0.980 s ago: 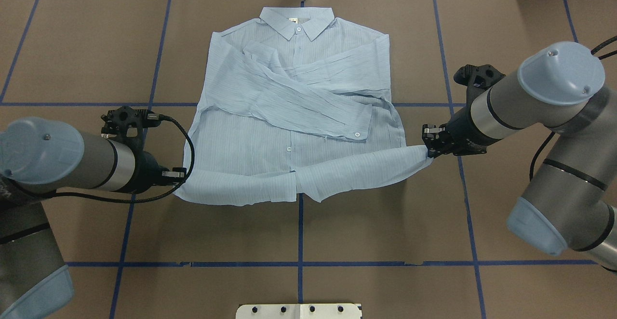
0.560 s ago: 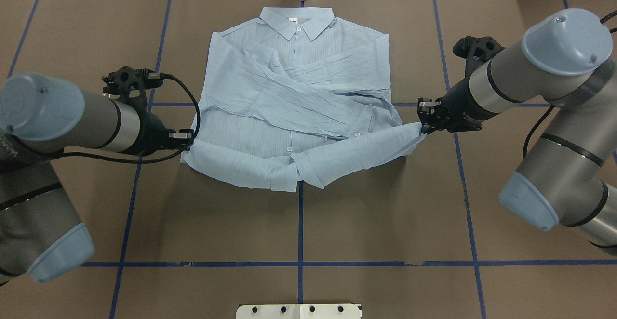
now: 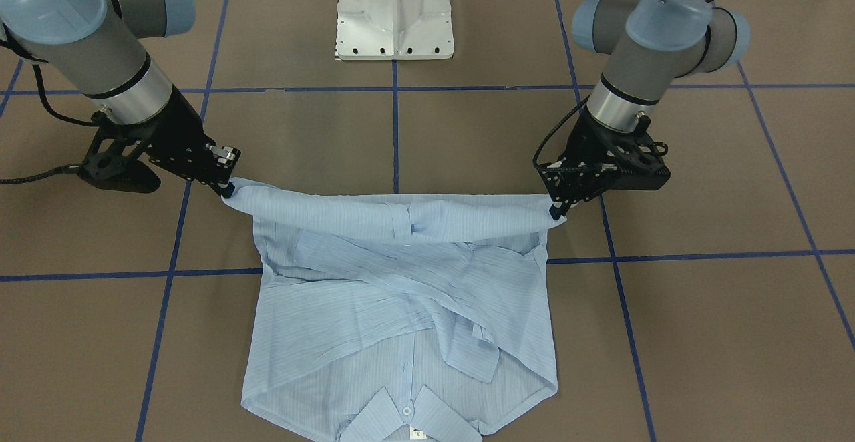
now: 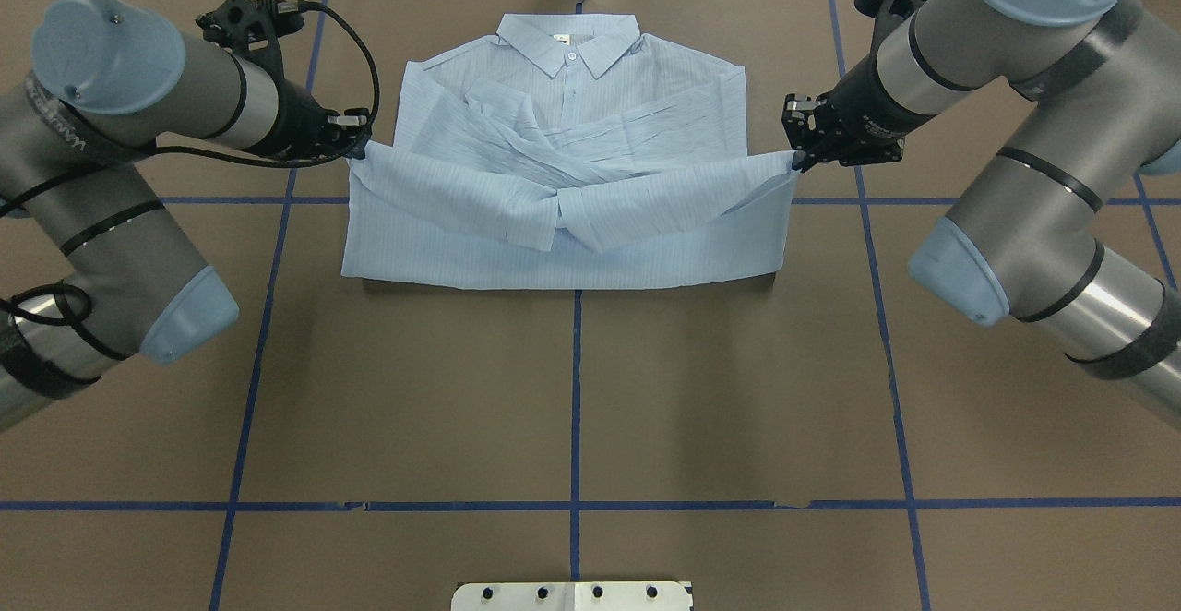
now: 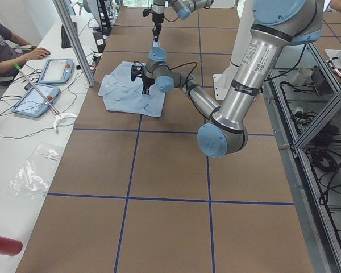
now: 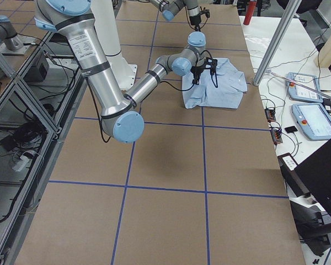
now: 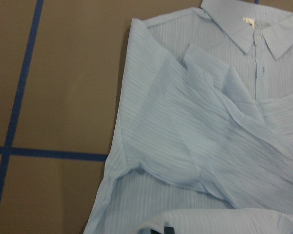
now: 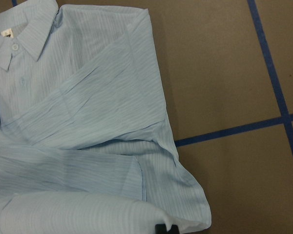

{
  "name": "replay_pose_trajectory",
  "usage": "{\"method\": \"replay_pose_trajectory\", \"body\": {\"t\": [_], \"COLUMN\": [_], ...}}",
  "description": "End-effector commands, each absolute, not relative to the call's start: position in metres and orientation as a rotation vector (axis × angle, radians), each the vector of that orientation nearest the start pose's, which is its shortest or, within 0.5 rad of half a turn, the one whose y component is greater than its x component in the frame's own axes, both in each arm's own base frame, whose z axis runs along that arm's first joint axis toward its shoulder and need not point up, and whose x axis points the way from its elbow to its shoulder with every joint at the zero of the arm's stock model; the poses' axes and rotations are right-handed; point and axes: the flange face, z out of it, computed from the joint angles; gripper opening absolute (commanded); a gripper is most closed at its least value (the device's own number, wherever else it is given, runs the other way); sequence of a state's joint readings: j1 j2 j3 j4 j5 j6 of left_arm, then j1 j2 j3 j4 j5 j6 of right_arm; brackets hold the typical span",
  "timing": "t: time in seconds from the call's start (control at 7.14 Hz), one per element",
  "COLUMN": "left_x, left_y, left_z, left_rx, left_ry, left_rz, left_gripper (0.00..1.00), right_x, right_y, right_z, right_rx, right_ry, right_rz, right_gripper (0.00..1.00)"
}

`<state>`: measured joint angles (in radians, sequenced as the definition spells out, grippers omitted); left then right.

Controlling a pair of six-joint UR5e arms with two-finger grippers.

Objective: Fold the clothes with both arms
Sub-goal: 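Carry the hem with both grippers over the shirt toward the collar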

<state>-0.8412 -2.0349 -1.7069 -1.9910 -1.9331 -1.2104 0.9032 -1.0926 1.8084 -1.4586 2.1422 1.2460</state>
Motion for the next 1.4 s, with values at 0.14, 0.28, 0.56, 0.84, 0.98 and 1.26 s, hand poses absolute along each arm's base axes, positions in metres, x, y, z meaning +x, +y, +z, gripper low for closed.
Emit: {"method": "replay_pose_trajectory", "body": {"t": [0.14,0.28,0.56,0.84,0.98,1.26], "left_x": [0.358,0.358,0.354,0.374,0.377,0.378], "left_y": [-0.612,-0.635,-0.673,-0.700,-0.704,-0.707], "left_z": [0.280,0.283,0.332,0.322,0.323,0.335], "left_rx": [0.306,0.310,0.344,0.330,0.333,0.322], "left_ry": [1.041,1.035,1.050,1.036,1.039,1.026], "left_rz": [-0.268,-0.286,-0.309,-0.315,-0.314,-0.320], "left_gripper": [0.00,0.00,0.00,0.00,0.00,0.00], "right_x": [-0.334,-0.342,-0.347,-0.345,-0.349,-0.364], "right_y": [-0.612,-0.632,-0.665,-0.676,-0.685,-0.707], "right_z": [0.258,0.267,0.273,0.283,0.278,0.269], "right_rx": [0.019,0.033,0.036,0.026,0.023,0.009], "right_ry": [-0.935,-0.947,-0.944,-0.925,-0.922,-0.906], "right_rz": [0.333,0.332,0.353,0.360,0.363,0.366], "right_gripper": [0.00,0.00,0.00,0.00,0.00,0.00]}}
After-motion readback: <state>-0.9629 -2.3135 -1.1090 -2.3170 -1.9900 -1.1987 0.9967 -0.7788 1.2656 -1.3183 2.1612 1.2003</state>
